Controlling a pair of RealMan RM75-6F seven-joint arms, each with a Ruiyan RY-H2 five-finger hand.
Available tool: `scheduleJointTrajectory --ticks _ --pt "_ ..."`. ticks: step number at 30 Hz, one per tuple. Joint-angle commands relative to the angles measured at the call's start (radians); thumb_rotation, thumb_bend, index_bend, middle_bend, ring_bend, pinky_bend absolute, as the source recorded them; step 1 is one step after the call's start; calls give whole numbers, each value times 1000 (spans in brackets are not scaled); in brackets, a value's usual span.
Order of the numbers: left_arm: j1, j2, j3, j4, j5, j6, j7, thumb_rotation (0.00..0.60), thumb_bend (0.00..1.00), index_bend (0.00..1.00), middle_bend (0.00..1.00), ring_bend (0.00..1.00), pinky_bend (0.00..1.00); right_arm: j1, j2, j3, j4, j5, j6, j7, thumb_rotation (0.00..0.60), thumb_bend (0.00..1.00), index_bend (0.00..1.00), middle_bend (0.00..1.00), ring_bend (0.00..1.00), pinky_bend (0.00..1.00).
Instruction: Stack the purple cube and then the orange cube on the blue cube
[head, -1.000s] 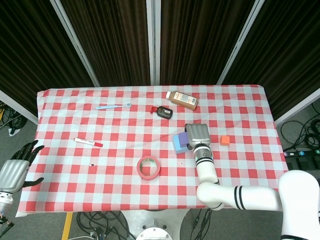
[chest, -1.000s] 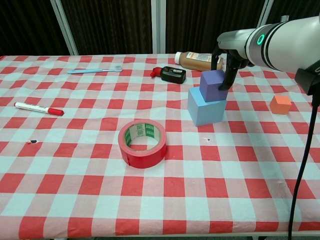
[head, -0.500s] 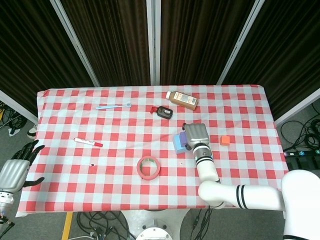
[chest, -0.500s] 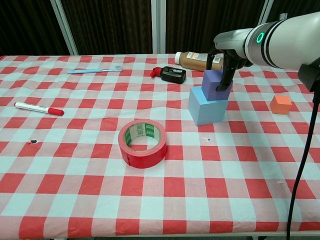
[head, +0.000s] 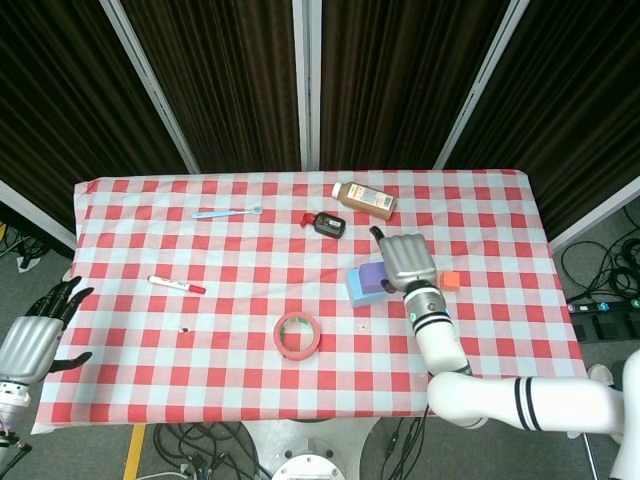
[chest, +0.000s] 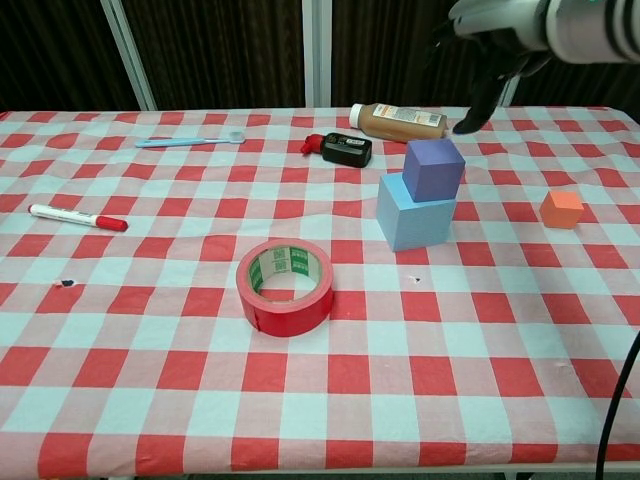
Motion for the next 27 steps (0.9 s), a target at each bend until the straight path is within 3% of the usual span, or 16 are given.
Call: scheduleJointTrajectory --ticks 1,4,8,14,19,27 --pt "-3 -1 0 -8 0 -5 11 600 157 163 115 65 211 -58 74 -36 -25 -92 91 30 600 150 126 1000 1000 969" --pt "-7 -8 0 -12 2 -9 18 600 157 163 115 65 211 -96 83 -84 34 -113 112 38 600 151 165 1000 1000 969" --pt "-10 -15 4 -13 7 -13 28 600 157 163 116 65 211 -133 59 -130 145 -95 56 57 600 152 237 1000 1000 969" --pt "-9 -18 7 -15 5 -19 32 600 157 163 115 65 211 -172 -42 -176 335 -94 -39 100 600 152 272 1000 1000 969" --pt "-13 -19 9 -10 5 -25 31 600 157 163 116 65 211 -189 -127 -197 447 -97 -95 108 600 153 289 1000 1000 969" --pt "-12 -22 17 0 5 -33 18 600 157 163 115 65 211 -196 -210 -193 528 -102 -125 98 600 153 333 1000 1000 969"
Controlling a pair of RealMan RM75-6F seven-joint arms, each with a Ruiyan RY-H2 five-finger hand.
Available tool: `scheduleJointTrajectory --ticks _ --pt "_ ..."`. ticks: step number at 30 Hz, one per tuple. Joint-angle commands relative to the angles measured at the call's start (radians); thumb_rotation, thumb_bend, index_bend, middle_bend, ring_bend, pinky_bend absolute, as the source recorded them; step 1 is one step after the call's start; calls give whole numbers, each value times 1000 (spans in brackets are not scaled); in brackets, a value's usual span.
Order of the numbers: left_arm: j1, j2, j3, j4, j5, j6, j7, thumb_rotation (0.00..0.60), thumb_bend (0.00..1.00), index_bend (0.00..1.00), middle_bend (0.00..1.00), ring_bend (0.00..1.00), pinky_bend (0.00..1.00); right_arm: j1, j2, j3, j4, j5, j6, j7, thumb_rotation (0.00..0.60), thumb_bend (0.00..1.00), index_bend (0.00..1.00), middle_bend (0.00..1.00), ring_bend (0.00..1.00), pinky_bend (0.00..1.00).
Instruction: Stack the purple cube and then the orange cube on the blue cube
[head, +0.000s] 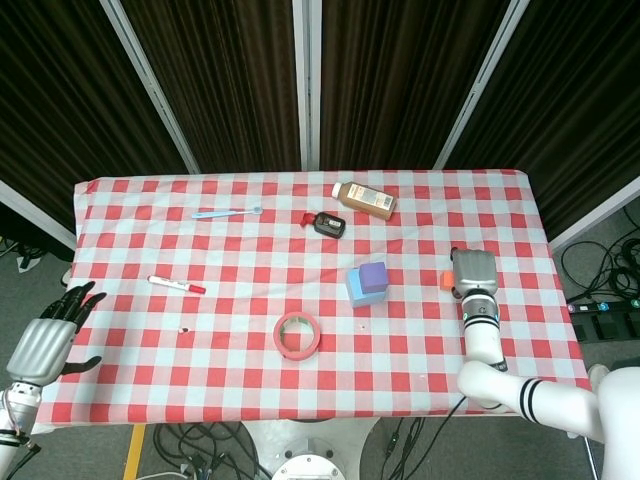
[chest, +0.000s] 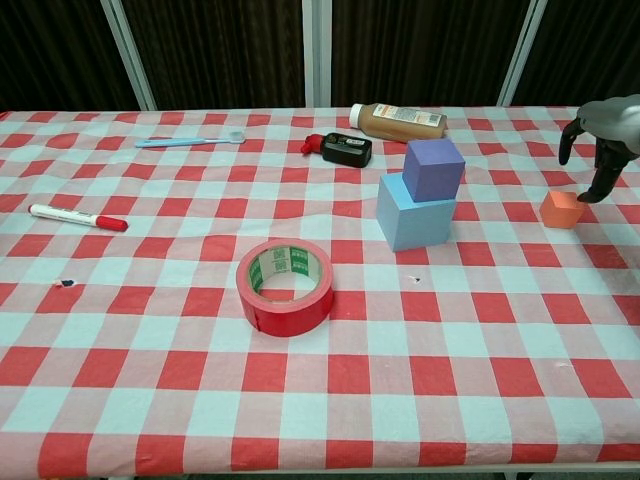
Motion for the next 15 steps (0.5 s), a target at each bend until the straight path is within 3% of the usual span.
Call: scheduleJointTrajectory --ticks 1,15 --pt "2 -2 2 5 0 2 -5 600 157 163 115 65 211 -3 -29 2 31 1 -5 -11 600 155 334 1000 1000 969" --pt "2 -7 2 22 -2 3 -27 600 157 163 115 65 210 -5 -101 30 145 31 -34 -68 600 158 355 1000 1000 969"
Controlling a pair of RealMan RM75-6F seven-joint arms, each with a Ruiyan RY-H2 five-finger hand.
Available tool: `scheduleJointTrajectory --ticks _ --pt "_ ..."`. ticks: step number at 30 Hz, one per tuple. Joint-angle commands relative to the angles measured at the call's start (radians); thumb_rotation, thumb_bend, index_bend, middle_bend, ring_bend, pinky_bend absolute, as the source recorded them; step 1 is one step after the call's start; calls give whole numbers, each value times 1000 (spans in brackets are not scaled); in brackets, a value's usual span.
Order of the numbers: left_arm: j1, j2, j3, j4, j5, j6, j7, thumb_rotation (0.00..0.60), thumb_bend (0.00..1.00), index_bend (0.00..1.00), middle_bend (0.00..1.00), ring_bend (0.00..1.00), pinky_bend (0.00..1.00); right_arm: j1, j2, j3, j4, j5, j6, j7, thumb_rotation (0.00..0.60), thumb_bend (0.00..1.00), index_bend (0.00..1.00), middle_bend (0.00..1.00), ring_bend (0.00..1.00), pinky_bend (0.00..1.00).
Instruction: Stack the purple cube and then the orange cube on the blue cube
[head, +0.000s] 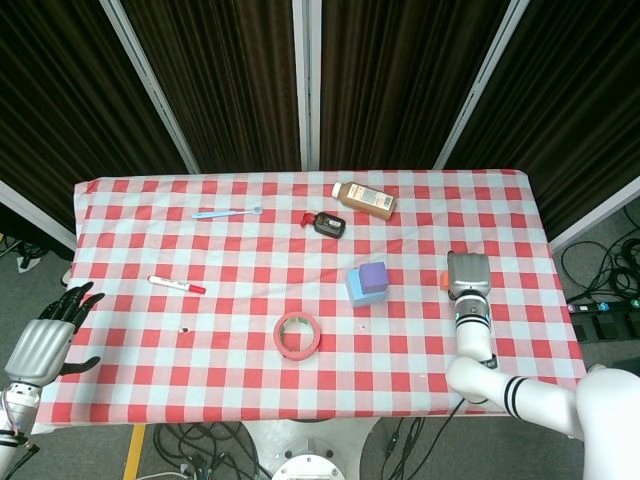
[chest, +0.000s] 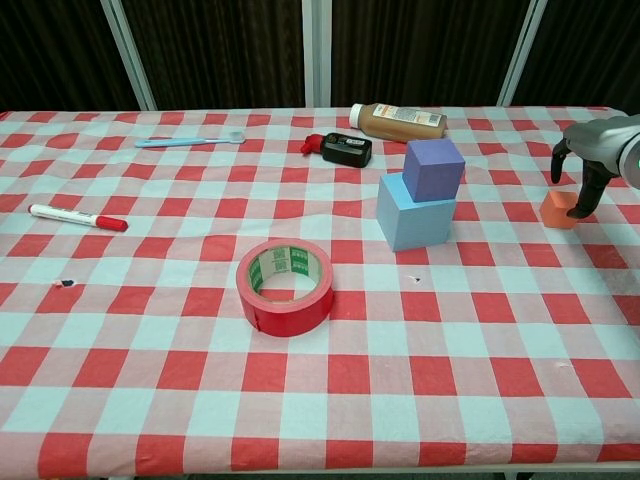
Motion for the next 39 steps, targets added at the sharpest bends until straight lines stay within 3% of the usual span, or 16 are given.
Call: scheduleJointTrajectory --ticks 1,16,27,33,39 --pt "0 0 1 3 -2 -2 -3 600 157 163 115 65 211 -1 -10 8 21 6 -5 -13 600 159 360 1000 1000 969" --pt "-2 3 -2 -1 -1 0 1 600 157 163 115 65 211 7 -36 51 68 54 -53 -57 600 173 411 1000 1000 969" --pt "-9 5 -5 1 5 2 0 600 157 163 115 65 211 -4 -4 72 9 3 -8 -39 600 176 545 1000 1000 971" --pt "-9 6 -7 0 2 2 -2 600 157 163 115 65 210 8 78 104 -140 -36 57 -55 600 176 553 1000 1000 972" --pt "-8 1 -8 -1 2 7 -3 600 157 163 115 65 210 43 187 158 -403 -85 161 -100 600 176 554 1000 1000 972"
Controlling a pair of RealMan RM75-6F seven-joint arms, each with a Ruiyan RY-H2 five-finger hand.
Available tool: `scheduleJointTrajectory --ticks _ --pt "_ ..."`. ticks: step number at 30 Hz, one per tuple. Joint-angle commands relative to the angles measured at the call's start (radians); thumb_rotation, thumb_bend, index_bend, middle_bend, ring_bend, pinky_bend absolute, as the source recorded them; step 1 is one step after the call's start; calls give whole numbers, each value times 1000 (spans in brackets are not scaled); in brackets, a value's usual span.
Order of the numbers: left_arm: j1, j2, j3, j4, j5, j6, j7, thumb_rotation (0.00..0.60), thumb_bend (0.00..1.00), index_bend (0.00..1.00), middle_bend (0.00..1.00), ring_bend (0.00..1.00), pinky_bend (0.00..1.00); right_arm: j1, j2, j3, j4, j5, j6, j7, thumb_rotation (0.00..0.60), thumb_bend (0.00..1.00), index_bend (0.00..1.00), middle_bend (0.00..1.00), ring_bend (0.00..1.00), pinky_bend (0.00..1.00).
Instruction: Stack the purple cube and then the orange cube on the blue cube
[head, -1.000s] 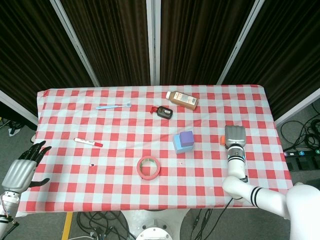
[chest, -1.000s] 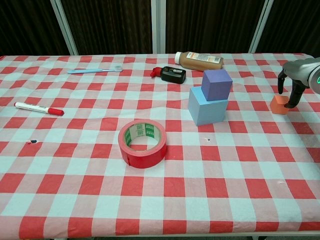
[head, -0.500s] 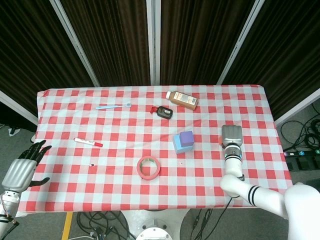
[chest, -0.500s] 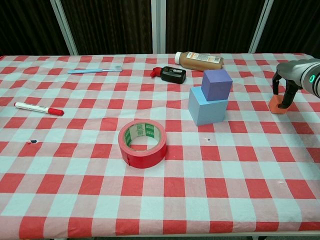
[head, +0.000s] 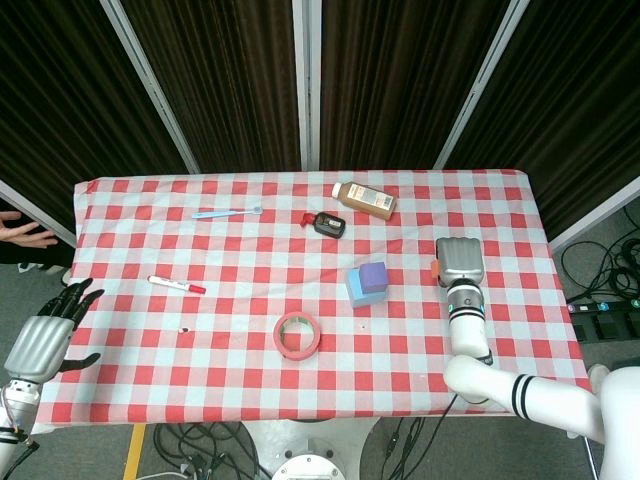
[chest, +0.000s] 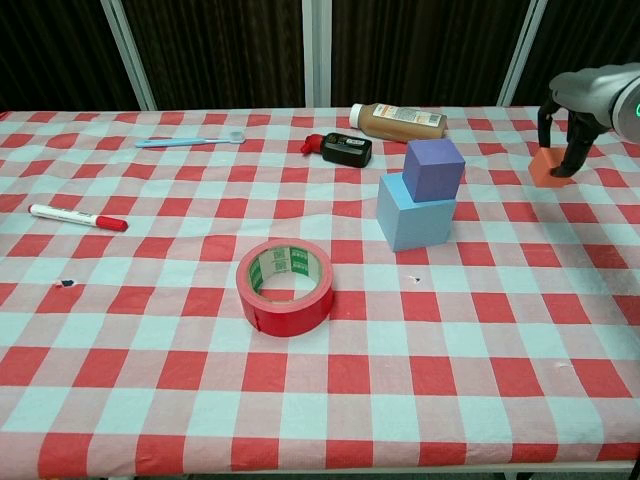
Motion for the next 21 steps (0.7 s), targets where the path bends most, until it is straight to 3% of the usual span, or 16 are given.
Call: scheduleJointTrajectory --ticks 1,5,11,16,21 --pt "0 0 -1 -1 0 1 0 600 157 163 115 65 210 40 102 59 -223 -34 99 -51 600 176 554 1000 1000 972" --pt "-2 3 -1 -5 1 1 -3 600 157 163 116 65 211 85 144 101 -338 -4 154 -108 600 176 554 1000 1000 972" --pt "0 4 0 -11 -1 1 -24 600 157 163 115 65 211 165 163 164 -414 128 204 -187 600 176 554 1000 1000 972" --pt "-1 6 0 -5 -3 -3 -41 600 157 163 115 65 210 229 153 224 -406 336 189 -219 600 176 565 1000 1000 974" --pt "-2 10 -2 -1 -2 -1 -55 600 157 163 115 65 210 290 134 241 -348 458 159 -258 600 176 566 1000 1000 975"
